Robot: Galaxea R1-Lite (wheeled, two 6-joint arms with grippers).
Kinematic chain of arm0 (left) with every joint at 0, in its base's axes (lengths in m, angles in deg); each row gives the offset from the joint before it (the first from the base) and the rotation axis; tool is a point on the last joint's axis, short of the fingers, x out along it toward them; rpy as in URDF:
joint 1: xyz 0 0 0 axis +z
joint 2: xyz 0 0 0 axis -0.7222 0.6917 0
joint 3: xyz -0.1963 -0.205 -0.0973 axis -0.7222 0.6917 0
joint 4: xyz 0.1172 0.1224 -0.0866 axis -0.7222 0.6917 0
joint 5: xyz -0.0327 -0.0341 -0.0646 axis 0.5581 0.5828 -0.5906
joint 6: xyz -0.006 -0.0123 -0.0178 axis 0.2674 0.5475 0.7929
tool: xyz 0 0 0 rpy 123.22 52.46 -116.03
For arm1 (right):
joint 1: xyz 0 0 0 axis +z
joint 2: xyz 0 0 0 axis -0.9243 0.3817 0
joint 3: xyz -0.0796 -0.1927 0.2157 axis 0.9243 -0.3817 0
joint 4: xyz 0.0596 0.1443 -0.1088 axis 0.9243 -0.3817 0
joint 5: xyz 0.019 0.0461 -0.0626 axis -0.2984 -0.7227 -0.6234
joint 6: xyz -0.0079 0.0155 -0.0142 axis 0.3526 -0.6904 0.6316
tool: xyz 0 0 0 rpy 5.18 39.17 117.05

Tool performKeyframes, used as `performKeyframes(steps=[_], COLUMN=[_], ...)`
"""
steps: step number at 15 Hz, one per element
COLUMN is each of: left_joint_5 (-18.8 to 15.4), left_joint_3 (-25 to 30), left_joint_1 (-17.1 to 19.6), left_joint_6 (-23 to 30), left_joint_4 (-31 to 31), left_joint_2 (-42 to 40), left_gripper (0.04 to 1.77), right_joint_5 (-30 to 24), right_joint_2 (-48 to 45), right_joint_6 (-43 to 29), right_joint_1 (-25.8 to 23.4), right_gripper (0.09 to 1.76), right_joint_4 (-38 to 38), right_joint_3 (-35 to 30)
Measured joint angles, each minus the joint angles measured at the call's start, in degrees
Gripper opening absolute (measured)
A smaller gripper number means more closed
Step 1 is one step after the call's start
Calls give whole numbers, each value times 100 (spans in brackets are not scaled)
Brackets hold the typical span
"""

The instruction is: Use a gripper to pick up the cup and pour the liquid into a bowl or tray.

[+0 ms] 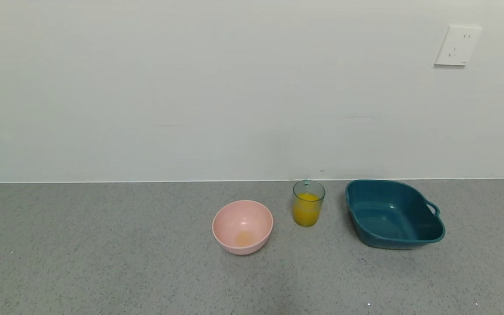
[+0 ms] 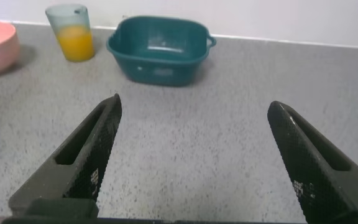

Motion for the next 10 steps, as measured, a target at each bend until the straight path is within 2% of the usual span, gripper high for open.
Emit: performKeyframes(steps=[5, 10], left_joint_5=[0, 0], left_joint_3=[0, 0], left_joint_1=[0, 0], left_joint_6=[0, 0], left_joint_4=[0, 0], left_joint_2=[0, 0], left_gripper=[172, 172], right_joint_5=[-11, -38], right_joint_2=[556, 2136], right_joint_6=[72, 221], right_joint_1=[7, 7], right_gripper=[171, 171], right_joint_4=[5, 22], right_joint_3=[1045, 2433])
